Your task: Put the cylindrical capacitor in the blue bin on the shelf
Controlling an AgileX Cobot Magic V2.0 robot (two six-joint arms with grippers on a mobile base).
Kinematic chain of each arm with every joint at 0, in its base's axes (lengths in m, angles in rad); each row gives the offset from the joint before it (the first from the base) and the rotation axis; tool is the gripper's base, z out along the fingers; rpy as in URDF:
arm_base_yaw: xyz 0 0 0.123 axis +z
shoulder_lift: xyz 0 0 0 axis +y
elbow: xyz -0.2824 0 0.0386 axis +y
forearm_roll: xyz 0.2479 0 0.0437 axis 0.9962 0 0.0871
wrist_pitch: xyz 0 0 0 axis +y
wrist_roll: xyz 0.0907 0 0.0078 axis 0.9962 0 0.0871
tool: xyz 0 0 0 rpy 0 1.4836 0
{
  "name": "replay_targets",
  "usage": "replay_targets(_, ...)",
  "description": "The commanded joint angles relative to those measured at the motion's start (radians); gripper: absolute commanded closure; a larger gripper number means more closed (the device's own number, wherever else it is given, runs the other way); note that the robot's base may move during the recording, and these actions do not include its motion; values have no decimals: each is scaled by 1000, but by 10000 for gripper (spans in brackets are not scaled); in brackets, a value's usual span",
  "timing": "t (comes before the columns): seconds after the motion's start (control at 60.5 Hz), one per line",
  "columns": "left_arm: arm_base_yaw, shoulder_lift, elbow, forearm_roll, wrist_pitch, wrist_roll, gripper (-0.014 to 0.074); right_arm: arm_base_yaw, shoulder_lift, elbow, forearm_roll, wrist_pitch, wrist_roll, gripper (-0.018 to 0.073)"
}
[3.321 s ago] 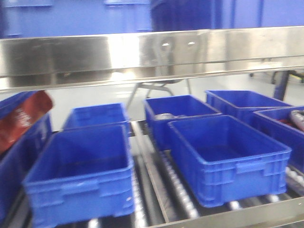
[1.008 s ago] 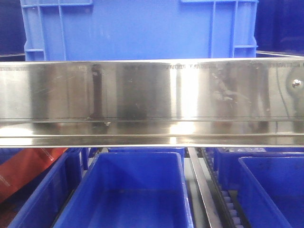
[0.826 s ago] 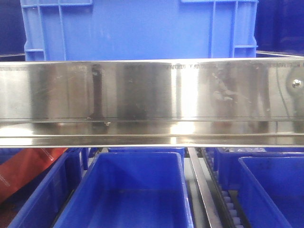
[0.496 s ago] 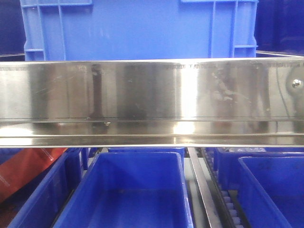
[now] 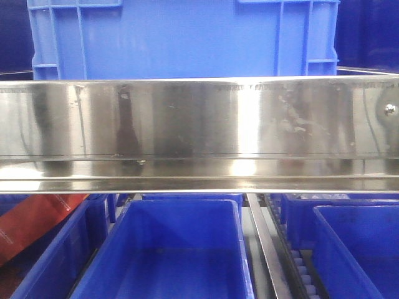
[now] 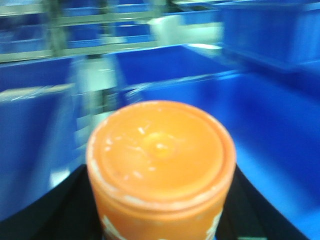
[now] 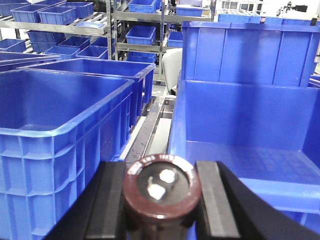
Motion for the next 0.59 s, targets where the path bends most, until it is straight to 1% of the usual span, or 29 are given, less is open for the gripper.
replay_targets(0.0, -74, 117, -118, -7, 21, 8, 707, 0, -3, 2, -3, -34, -5, 631)
replay_targets(0.149, -169, 298, -258, -7, 25, 8, 707, 0, -3, 2, -3, -34, -5, 631)
replay_targets(0.281, -219, 451, -325, -7, 25, 8, 707, 0, -3, 2, -3, -34, -5, 631)
replay_targets(0.479, -230, 584, -338, -1, 21, 8, 697, 0, -3, 2, -3, -34, -5, 631)
replay_targets(0.529, -230, 604, -338, 1, 21, 8, 658, 0, -3, 2, -3, -34, -5, 631)
replay_targets(0.578, -230, 621, -338, 1, 21, 8, 591, 0, -3, 2, -3, -34, -5, 631)
